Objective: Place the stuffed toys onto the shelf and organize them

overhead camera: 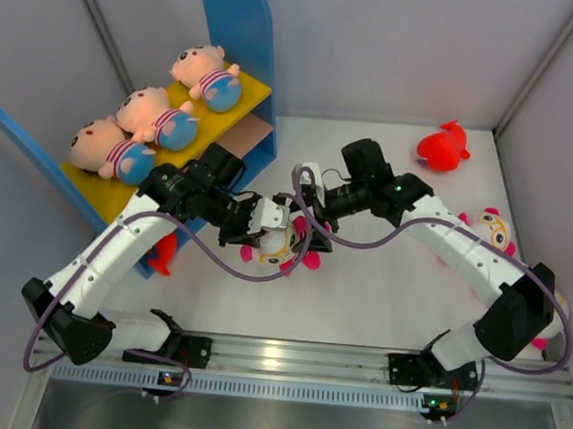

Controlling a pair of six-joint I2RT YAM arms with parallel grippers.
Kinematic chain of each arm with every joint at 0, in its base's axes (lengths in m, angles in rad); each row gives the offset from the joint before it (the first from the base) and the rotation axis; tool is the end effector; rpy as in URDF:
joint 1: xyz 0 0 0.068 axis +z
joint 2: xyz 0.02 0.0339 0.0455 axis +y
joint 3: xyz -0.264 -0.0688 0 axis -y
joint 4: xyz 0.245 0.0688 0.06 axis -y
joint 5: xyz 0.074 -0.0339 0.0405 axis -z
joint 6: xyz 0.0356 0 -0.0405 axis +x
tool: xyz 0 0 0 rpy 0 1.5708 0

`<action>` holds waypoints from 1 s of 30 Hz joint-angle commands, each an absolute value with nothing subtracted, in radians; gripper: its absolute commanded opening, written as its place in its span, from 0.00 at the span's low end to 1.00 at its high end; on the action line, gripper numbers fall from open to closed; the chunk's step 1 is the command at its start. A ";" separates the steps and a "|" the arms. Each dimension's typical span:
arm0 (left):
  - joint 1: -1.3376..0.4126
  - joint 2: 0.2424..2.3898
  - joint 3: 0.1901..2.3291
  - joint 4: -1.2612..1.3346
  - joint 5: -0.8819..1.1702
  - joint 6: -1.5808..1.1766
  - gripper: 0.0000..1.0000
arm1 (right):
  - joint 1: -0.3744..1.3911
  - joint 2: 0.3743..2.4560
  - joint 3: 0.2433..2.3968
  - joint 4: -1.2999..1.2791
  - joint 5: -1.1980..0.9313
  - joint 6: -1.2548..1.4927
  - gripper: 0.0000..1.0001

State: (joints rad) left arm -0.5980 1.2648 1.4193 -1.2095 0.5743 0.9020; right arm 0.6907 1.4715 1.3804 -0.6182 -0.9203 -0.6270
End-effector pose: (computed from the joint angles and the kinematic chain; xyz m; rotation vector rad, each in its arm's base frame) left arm 0.1747 -0.1424 0.3719 1.8335 1.6845 -0.6255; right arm 0.2254 0.2230 0.3514 -1.6620 1.3661 1.0699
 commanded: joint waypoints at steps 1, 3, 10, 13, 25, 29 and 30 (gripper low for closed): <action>-0.601 1.230 1.465 -1.236 0.618 0.966 0.00 | 0.736 1.508 1.439 -0.607 -1.025 -0.635 0.96; -0.600 1.232 1.473 -1.236 0.617 0.974 0.00 | 0.756 1.525 1.424 -0.557 -1.057 -0.567 0.93; -0.601 1.247 1.488 -1.230 0.491 0.976 0.00 | 0.790 1.506 1.301 -0.176 -0.858 -0.175 0.32; -0.600 1.255 1.494 -1.194 0.359 0.934 0.13 | 0.784 1.523 1.319 -0.204 -0.789 -0.083 0.00; -0.598 1.088 1.508 -1.034 0.181 0.788 0.76 | 0.599 1.476 1.145 0.032 -0.463 0.756 0.00; -0.600 0.994 1.488 -1.031 0.219 0.810 0.82 | 0.603 1.419 1.059 0.191 -0.352 1.051 0.00; -0.600 0.980 1.474 -1.031 0.228 0.821 0.85 | 0.607 1.411 1.020 0.242 -0.341 1.102 0.00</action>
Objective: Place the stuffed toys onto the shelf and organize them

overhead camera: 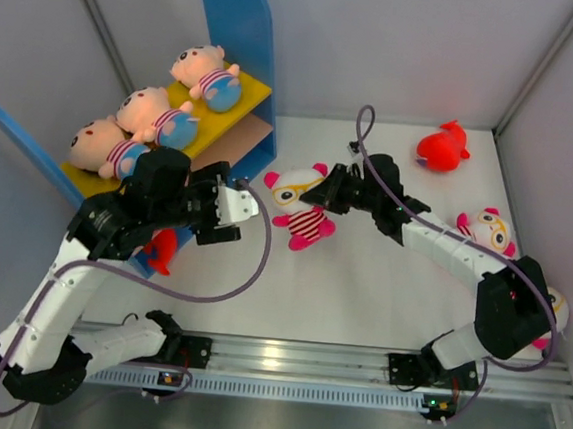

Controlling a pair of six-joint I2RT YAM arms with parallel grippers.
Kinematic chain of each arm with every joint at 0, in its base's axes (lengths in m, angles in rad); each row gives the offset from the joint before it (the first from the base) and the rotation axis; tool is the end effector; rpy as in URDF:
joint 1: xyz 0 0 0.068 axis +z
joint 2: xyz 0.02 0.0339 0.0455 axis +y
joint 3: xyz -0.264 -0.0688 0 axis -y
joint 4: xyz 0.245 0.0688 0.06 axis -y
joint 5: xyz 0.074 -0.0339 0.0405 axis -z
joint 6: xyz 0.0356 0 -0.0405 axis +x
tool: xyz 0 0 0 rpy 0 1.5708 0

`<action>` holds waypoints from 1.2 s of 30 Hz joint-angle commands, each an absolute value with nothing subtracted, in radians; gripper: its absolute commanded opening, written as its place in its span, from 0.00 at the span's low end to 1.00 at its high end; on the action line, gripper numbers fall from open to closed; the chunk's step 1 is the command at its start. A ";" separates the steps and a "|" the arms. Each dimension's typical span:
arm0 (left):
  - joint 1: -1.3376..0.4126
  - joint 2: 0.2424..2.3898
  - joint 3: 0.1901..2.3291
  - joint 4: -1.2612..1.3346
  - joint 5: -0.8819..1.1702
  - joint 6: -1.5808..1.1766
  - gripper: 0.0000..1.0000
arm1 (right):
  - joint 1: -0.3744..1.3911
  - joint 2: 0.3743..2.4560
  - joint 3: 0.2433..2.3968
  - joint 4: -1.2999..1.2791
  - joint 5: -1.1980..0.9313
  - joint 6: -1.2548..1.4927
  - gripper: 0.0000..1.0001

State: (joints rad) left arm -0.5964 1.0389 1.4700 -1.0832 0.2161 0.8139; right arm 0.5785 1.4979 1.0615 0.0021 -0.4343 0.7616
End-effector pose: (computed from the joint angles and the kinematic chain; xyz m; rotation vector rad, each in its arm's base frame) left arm 0.1364 -0.1018 0.4319 1.5190 1.6022 -0.1194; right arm 0.2803 0.2010 0.2829 -0.1068 2.2047 1.2447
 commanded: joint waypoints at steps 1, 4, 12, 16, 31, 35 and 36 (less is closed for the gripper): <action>-0.600 0.970 1.460 -1.031 0.233 0.831 0.86 | 0.614 1.407 1.005 0.317 -0.325 1.152 0.00; -0.598 0.940 1.391 -1.031 0.251 0.877 0.89 | 0.644 1.385 0.953 0.428 -0.247 1.313 0.00; -0.600 0.953 1.315 -0.997 0.417 0.896 0.91 | 0.736 1.443 0.936 0.575 -0.181 1.528 0.00; -0.601 0.977 1.318 -0.968 0.488 0.887 0.90 | 0.759 1.494 0.945 0.630 -0.186 1.577 0.00; -0.600 0.979 1.264 -0.925 0.405 0.928 0.61 | 0.795 1.578 0.997 0.715 -0.224 1.609 0.00; -0.600 0.980 1.258 -0.923 0.408 0.914 0.67 | 0.795 1.572 1.005 0.712 -0.226 1.605 0.00; -0.600 0.983 1.253 -0.923 0.400 0.916 0.67 | 0.793 1.568 1.008 0.709 -0.227 1.598 0.00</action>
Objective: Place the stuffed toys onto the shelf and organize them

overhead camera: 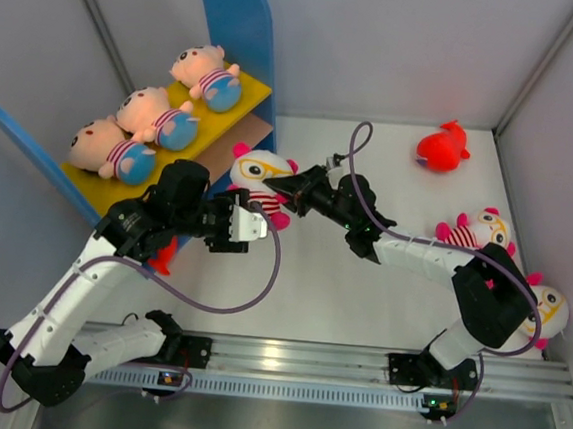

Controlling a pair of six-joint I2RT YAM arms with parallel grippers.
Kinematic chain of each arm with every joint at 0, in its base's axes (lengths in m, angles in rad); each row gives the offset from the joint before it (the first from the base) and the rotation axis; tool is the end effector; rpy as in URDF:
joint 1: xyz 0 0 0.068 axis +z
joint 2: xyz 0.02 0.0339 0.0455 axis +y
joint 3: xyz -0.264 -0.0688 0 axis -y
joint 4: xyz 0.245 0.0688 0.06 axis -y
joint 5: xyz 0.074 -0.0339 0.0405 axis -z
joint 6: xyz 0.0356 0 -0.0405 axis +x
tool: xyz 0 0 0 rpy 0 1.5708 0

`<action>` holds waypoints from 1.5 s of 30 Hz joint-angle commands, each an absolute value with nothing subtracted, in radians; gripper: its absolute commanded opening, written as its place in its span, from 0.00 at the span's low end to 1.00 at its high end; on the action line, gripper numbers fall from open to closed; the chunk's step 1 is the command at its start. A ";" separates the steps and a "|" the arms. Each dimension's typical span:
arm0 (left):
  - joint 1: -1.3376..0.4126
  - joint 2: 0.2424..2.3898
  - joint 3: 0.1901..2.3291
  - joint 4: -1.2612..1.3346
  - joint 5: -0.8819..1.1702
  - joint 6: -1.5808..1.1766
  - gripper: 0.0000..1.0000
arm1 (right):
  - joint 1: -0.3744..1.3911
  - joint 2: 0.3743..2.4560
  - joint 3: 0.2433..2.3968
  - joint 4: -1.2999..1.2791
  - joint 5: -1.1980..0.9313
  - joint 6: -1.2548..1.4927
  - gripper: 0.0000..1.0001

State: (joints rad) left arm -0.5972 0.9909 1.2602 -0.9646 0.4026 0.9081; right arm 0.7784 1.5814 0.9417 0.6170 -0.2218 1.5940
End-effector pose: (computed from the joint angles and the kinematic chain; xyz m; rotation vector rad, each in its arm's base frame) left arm 0.1390 -0.1114 0.3890 1.6616 1.4659 -0.2848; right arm 0.2536 0.2611 0.2769 0.5934 1.9226 1.8961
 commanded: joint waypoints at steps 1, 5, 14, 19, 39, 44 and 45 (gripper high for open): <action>-0.600 0.986 1.252 -0.925 0.391 0.916 0.66 | 0.795 1.566 1.015 0.707 -0.229 1.595 0.00; -0.600 1.002 1.264 -0.923 0.380 0.902 0.37 | 0.796 1.559 1.038 0.690 -0.235 1.571 0.00; -0.601 0.994 1.258 -0.790 0.243 0.629 0.00 | 0.775 1.555 1.035 0.577 -0.224 1.444 0.51; -0.600 0.963 1.187 -0.672 0.106 0.549 0.00 | 0.706 1.500 0.956 0.494 -0.183 1.338 0.60; -0.459 0.970 0.925 -0.259 -0.108 0.721 0.00 | 0.624 1.229 0.957 0.083 0.110 0.873 0.64; -0.364 0.977 0.894 -0.244 0.092 0.854 0.00 | 0.624 1.212 0.946 0.078 0.110 0.859 0.64; -0.345 0.988 0.893 -0.244 0.104 0.870 0.00 | 0.624 1.210 0.945 0.077 0.110 0.856 0.64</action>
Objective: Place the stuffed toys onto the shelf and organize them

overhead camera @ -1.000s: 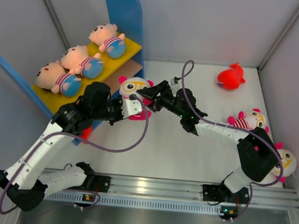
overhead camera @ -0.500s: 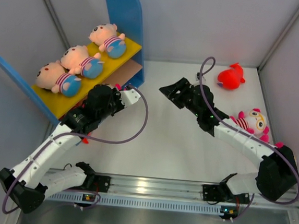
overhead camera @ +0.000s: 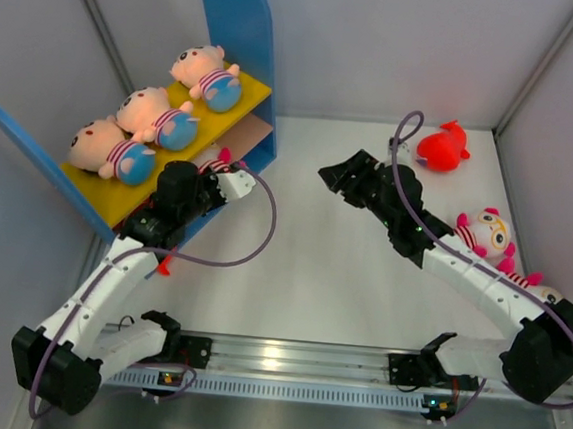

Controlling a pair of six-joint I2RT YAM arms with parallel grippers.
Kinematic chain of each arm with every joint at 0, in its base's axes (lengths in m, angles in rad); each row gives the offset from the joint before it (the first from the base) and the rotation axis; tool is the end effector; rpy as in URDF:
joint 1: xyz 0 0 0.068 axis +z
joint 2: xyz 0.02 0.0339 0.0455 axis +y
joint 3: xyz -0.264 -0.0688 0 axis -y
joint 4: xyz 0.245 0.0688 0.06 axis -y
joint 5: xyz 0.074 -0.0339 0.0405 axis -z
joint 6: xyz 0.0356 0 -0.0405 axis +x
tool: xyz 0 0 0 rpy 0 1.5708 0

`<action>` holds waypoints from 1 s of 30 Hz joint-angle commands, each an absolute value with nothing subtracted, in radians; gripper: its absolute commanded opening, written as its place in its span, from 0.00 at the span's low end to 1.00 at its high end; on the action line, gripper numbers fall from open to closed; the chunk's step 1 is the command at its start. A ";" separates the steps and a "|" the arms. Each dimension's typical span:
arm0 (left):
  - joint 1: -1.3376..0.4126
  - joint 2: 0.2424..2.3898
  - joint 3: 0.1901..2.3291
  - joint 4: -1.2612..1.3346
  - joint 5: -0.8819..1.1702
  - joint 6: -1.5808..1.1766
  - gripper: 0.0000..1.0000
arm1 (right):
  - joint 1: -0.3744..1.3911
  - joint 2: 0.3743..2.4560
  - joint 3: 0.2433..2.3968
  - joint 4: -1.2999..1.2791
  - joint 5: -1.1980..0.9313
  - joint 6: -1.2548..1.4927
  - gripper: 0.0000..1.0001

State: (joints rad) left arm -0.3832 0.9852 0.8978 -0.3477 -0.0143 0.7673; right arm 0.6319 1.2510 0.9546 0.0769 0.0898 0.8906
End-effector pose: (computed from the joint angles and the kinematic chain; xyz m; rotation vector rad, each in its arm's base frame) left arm 0.2068 -0.0828 0.3257 1.0887 1.6960 0.2595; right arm 0.2405 0.1721 0.3261 0.3137 1.8800 0.9912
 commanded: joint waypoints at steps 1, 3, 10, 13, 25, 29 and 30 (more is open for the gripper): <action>-0.338 0.995 0.893 -0.245 0.106 0.876 0.00 | 0.626 1.207 0.943 0.075 0.112 0.854 0.64; -0.315 1.011 0.893 -0.245 0.115 0.882 0.00 | 0.624 1.198 0.937 0.077 0.115 0.850 0.64; -0.239 0.988 0.942 -0.386 0.179 0.851 0.00 | 0.624 1.163 0.931 0.055 0.133 0.821 0.64; -0.210 0.962 0.946 -0.411 0.179 0.838 0.00 | 0.624 1.146 0.930 0.055 0.133 0.811 0.64; -0.110 0.890 0.893 -0.451 0.189 0.787 0.00 | 0.624 1.088 0.911 0.043 0.153 0.792 0.64; -0.106 0.870 0.887 -0.488 0.190 0.802 0.00 | 0.624 1.075 0.910 0.041 0.155 0.784 0.64; -0.104 0.868 0.887 -0.491 0.189 0.808 0.00 | 0.624 1.072 0.911 0.040 0.155 0.782 0.64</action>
State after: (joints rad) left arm -0.1146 0.8902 0.8936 -0.4778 0.1688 0.8021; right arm 0.6315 1.1099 0.9085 0.0265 0.1375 0.8055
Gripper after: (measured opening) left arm 0.049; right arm 0.639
